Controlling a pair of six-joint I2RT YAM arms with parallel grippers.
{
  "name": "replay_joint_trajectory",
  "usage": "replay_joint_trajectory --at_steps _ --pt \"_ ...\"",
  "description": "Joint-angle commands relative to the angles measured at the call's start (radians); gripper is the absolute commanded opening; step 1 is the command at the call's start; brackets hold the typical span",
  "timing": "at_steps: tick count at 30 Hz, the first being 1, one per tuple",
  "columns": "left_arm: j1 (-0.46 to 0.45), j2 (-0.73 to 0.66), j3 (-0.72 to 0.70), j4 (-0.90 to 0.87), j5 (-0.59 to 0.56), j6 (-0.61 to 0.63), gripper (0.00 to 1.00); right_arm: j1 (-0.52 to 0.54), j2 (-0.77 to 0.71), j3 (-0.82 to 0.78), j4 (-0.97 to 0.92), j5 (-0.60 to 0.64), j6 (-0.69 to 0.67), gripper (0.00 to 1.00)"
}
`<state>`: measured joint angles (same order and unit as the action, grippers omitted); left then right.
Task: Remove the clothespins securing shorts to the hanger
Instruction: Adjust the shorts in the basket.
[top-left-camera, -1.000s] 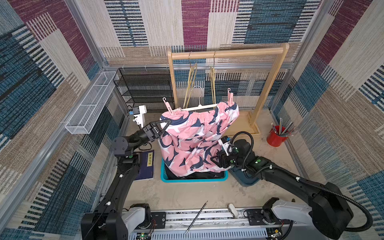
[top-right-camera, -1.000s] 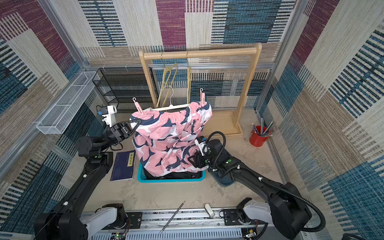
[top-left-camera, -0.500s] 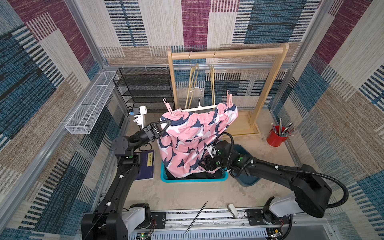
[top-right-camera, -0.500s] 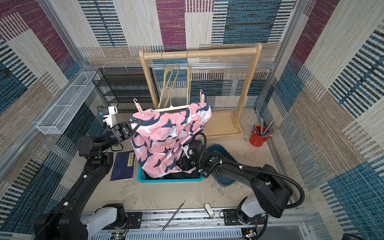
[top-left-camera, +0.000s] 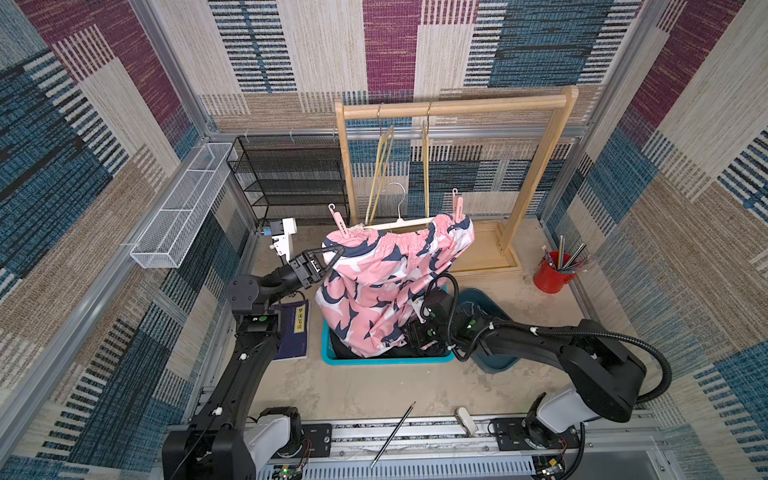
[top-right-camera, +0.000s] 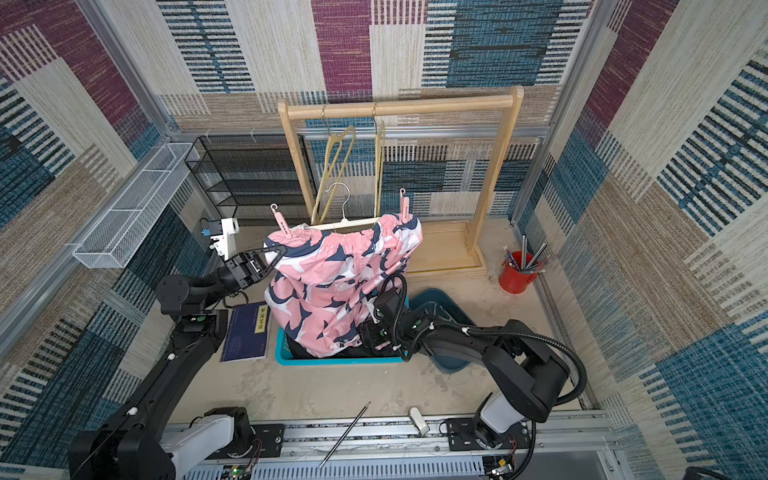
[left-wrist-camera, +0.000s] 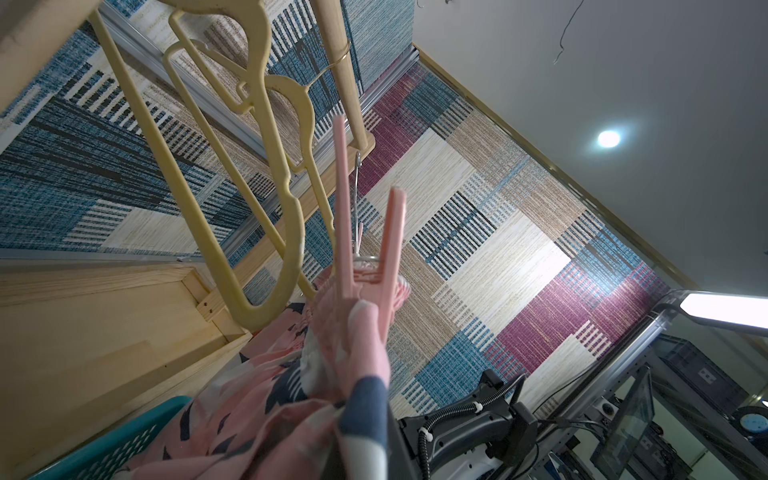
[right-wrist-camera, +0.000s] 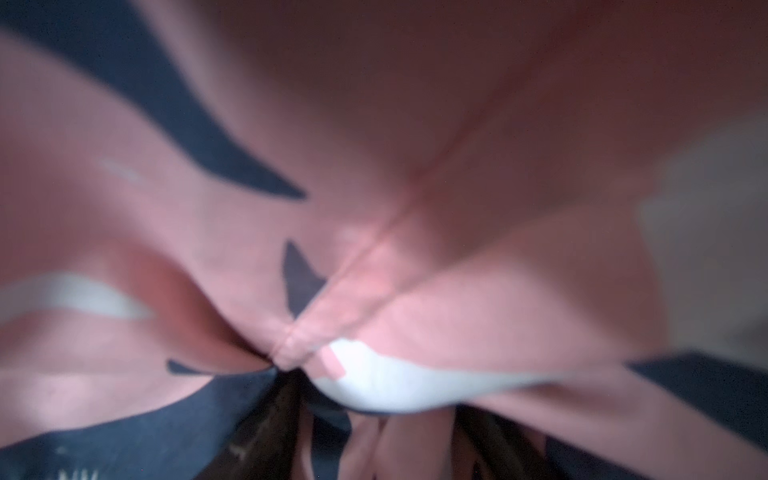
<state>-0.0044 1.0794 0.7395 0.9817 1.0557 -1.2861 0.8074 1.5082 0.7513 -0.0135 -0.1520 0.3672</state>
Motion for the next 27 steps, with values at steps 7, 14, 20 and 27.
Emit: replay_joint_trajectory --at_steps 7,14,20,27 --pt "0.000 0.005 -0.001 0.014 -0.002 0.048 0.00 -0.022 -0.145 -0.100 0.032 -0.009 0.101 0.67" --pt "0.000 0.013 0.018 0.000 0.003 0.060 0.00 -0.115 -0.345 -0.199 0.055 -0.070 0.103 0.67" --pt "0.000 0.026 0.018 0.024 -0.001 0.050 0.00 -0.215 -0.485 -0.215 0.069 -0.164 0.088 0.68" --pt "-0.001 0.025 0.016 0.010 0.017 0.061 0.00 -0.315 -0.524 -0.213 0.078 -0.254 0.064 0.68"
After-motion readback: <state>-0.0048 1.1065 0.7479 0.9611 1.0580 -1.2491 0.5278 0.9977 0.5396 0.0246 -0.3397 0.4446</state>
